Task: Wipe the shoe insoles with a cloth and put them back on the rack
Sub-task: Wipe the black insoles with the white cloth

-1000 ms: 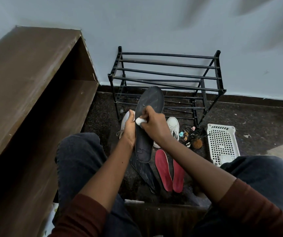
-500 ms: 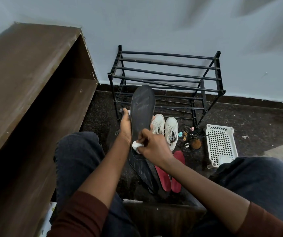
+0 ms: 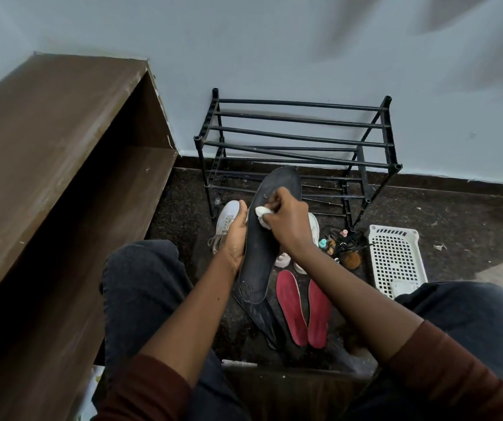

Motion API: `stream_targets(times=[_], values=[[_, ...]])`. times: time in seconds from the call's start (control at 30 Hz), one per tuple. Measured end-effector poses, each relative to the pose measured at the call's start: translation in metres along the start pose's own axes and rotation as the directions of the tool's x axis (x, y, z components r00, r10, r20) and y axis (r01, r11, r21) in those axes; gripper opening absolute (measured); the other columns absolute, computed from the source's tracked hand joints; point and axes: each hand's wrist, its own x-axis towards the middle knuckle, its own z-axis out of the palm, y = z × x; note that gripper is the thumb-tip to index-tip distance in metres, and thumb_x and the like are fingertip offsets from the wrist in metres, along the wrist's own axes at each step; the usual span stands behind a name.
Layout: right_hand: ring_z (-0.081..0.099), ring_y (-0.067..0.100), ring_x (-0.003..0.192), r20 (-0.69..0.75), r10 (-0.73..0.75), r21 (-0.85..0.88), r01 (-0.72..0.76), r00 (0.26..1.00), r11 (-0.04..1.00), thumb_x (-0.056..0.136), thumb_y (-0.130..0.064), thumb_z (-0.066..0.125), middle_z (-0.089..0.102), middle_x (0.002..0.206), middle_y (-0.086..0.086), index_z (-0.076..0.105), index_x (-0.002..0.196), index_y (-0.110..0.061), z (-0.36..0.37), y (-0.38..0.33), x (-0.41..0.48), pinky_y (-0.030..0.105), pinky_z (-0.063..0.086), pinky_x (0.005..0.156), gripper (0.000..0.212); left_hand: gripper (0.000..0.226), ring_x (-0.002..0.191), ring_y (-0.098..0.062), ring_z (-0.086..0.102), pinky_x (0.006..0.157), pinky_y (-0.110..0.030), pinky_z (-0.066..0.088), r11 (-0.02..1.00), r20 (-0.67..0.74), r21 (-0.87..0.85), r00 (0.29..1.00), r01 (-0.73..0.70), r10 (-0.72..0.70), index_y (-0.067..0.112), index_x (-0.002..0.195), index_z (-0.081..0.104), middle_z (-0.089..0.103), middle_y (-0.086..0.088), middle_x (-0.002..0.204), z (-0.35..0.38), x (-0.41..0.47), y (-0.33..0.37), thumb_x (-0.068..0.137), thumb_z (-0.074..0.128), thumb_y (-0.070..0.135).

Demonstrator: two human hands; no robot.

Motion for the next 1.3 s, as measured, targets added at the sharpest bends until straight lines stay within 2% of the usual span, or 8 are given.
stream_targets(times=[0.27,0.5,0.73,0.87,1.0,1.07,1.17,1.3], values=[[0.055,0.011,0.071,0.058,0.089,0.053,-0.092,0.994,0.994,0.068,0.002,0.068,0.064,0.08,0.003,0.056,0.087,-0.006,-0.007,0.005,-0.017,0.002,0.036,0.053,0.024,0.068,0.081,-0.02,0.071,0.075,-0.028,0.056,0.999,-0.059,-0.011,0.997,-0.043,0.043,0.012,0.084,0.078,0.074,-0.008,0.091,-0.012,0.014,0.006,0.098,0.024,0.051],[0.057,0.012,0.056,0.219,0.283,0.273,-0.337,0.934,0.901,0.058,0.013,0.07,0.068,0.073,0.01,0.053,0.069,-0.013,-0.013,0.002,-0.009,0.019,0.041,0.046,0.033,0.058,0.103,-0.028,0.057,0.097,-0.039,0.044,0.984,-0.145,-0.06,0.977,-0.167,0.157,0.001,0.124,0.052,0.057,-0.021,0.12,-0.023,0.011,0.007,0.081,0.051,0.04],[0.06,0.013,0.054,0.49,0.259,0.396,-0.477,0.832,0.785,0.065,0.021,0.065,0.062,0.076,0.019,0.049,0.075,-0.008,-0.015,0.0,-0.018,0.018,0.042,0.043,0.034,0.055,0.071,-0.021,0.072,0.059,-0.029,0.058,0.975,-0.029,-0.096,0.979,-0.202,0.2,0.005,0.072,0.077,0.073,-0.012,0.08,-0.008,0.002,0.023,0.08,0.036,0.039],[0.062,0.02,0.066,0.348,0.242,0.198,-0.324,0.906,0.925,0.061,0.011,0.073,0.068,0.079,0.02,0.052,0.072,-0.012,-0.01,-0.001,-0.018,0.022,0.045,0.05,0.032,0.052,0.076,-0.024,0.072,0.065,-0.032,0.059,0.97,-0.048,-0.155,0.982,-0.186,0.181,0.003,0.078,0.077,0.073,-0.015,0.085,-0.009,0.004,0.023,0.085,0.037,0.036],[0.06,0.013,0.07,0.224,0.016,-0.041,-0.007,0.974,0.999,0.063,0.002,0.073,0.069,0.078,0.005,0.057,0.081,-0.012,-0.002,-0.013,-0.021,0.009,0.042,0.06,0.028,0.045,0.087,-0.025,0.069,0.083,-0.035,0.056,0.968,-0.11,-0.17,0.98,-0.185,0.168,0.003,0.091,0.074,0.072,-0.014,0.093,-0.014,0.01,0.015,0.084,0.045,0.037],[0.06,0.016,0.072,0.219,-0.081,-0.111,0.107,0.972,0.988,0.064,-0.002,0.072,0.067,0.075,0.003,0.064,0.082,-0.01,0.005,-0.015,-0.022,0.023,0.046,0.072,0.021,0.051,0.089,-0.02,0.067,0.089,-0.031,0.053,0.97,-0.185,-0.143,0.968,-0.199,0.171,0.006,0.093,0.073,0.071,-0.011,0.09,-0.014,0.012,0.011,0.096,0.036,0.042],[0.064,0.021,0.077,0.193,-0.129,-0.186,0.165,0.973,0.969,0.069,-0.005,0.07,0.072,0.079,0.01,0.074,0.087,-0.01,0.007,-0.016,-0.017,0.026,0.043,0.074,0.02,0.076,0.072,-0.013,0.069,0.071,-0.023,0.056,0.982,-0.166,-0.097,0.975,-0.164,0.147,0.01,0.069,0.075,0.07,-0.007,0.074,-0.005,0.007,0.005,0.098,0.02,0.053],[0.067,0.023,0.082,0.115,-0.103,-0.18,0.123,0.988,0.976,0.072,-0.001,0.068,0.073,0.088,0.015,0.074,0.091,-0.004,0.0,-0.016,0.002,0.019,0.042,0.07,0.021,0.069,0.067,-0.018,0.071,0.062,-0.024,0.058,0.977,-0.064,-0.174,0.991,-0.125,0.116,0.008,0.067,0.075,0.071,-0.01,0.071,0.013,-0.004,-0.005,0.094,0.029,0.051]])
